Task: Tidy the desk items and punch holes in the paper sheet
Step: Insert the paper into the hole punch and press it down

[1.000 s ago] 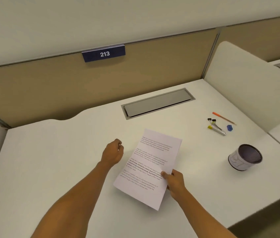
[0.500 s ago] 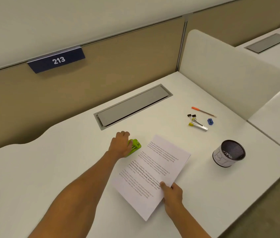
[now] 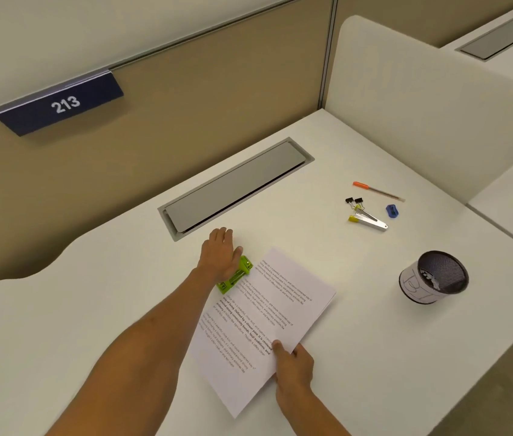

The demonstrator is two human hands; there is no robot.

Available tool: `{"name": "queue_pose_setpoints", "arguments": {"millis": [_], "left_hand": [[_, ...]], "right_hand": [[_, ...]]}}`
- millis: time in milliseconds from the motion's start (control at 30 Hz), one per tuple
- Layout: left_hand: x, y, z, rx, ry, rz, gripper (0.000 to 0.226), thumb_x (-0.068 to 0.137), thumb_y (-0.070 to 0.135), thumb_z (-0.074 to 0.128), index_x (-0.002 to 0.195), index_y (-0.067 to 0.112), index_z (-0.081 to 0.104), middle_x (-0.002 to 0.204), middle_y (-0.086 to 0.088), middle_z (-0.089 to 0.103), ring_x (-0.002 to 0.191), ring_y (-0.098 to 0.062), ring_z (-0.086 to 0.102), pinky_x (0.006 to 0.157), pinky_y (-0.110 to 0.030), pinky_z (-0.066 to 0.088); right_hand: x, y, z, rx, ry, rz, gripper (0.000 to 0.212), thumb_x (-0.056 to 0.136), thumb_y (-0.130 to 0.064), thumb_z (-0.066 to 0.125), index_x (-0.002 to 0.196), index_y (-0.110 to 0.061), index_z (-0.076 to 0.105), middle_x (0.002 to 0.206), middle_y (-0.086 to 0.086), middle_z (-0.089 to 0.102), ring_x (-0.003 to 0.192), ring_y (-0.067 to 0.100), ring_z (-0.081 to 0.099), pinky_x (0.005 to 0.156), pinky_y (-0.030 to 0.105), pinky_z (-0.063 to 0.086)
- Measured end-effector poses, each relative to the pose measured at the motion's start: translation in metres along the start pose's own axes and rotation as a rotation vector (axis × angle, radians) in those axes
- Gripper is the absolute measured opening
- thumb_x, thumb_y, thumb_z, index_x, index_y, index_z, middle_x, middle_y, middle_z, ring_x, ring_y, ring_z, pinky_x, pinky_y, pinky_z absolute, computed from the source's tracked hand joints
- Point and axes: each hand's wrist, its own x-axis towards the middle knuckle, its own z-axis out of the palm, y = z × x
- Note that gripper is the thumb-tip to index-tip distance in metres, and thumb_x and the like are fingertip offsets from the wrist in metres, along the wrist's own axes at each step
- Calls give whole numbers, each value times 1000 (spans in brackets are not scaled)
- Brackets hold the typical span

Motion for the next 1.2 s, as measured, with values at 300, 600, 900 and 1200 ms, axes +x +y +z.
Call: {"name": "queue_pose_setpoints", "arguments": {"millis": [300,600,900,1200], "left_hand": [[16,-3,7,-86,9,-15,56,104,34,36,148,1,25,156,-19,27,146,-34,20,119,-49,23],[30,-13,9,-103,-44,-11,59,104,37,34,150,2,22,158,-19,23,148,-34,16,119,-50,21],[38,-13,13,-136,-51,-16,60,104,39,33,150,3,21,159,-19,21,148,-34,15,121,-51,18],[36,-7,20,-158,-76,-34,61,104,40,32,150,2,19,160,-20,18,149,-35,13,121,-51,18]], "right_hand": [[-8,-1,22,-14,59,7,8,88,-9,69,92,-15,71,88,1,74,88,26,70,91,49,56],[-13,4,31,-3,84,47,9,87,-11,71,82,-18,69,81,4,72,81,27,68,90,53,56],[-13,5,39,26,82,101,5,85,-11,74,84,-14,70,83,11,72,82,30,68,89,52,56],[-13,6,40,36,82,133,9,85,-10,73,81,-17,69,79,9,68,75,27,64,86,50,58]]}}
